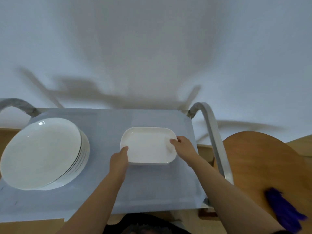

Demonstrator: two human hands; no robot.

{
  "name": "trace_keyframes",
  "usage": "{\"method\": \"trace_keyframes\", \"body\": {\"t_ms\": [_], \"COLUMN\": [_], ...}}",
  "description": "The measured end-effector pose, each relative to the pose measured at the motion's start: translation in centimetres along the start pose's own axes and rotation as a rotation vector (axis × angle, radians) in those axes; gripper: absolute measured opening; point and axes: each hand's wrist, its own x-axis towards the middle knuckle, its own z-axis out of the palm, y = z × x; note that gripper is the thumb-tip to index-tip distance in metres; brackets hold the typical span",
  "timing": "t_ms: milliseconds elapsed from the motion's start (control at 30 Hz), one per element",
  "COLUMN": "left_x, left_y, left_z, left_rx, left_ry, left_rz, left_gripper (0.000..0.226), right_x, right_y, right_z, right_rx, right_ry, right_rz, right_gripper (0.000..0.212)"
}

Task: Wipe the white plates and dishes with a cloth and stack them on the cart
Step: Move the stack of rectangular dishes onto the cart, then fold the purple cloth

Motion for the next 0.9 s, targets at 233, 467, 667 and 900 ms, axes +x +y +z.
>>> {"method": "trace_keyframes", "body": {"t_ms": [233, 467, 667, 900], "left_x": [-6.3, -15.5, -24.1, -29.5], "left_y": [2.9, 3.2, -1.8, -8.7], "left_z": [3.3, 14.4, 27.5, 38.5], "left_rx": [0.648, 0.850, 0.982, 1.289], "left_ry": [-0.001, -0.280, -0.451, -0.626], "left_rz": [0.639, 0.973, 1.092, 1.088], "left_gripper": [0.048, 0.045, 0.027, 0.040], "right_x": [-3.7, -8.1, -10.5, -13.1], "right_y": [-0.9, 7.0, 21.9, 35.3], "right_z": [-6.3, -17.5, -26.7, -33.5], "right_rx": [0.008, 0.112, 0.051, 0.071], "right_ry": [0.107, 0.323, 0.392, 0.393], "right_rz": [-0.193, -0.235, -0.086, 0.143], "right_gripper": [0.041, 0.034, 0.035, 0.030]}}
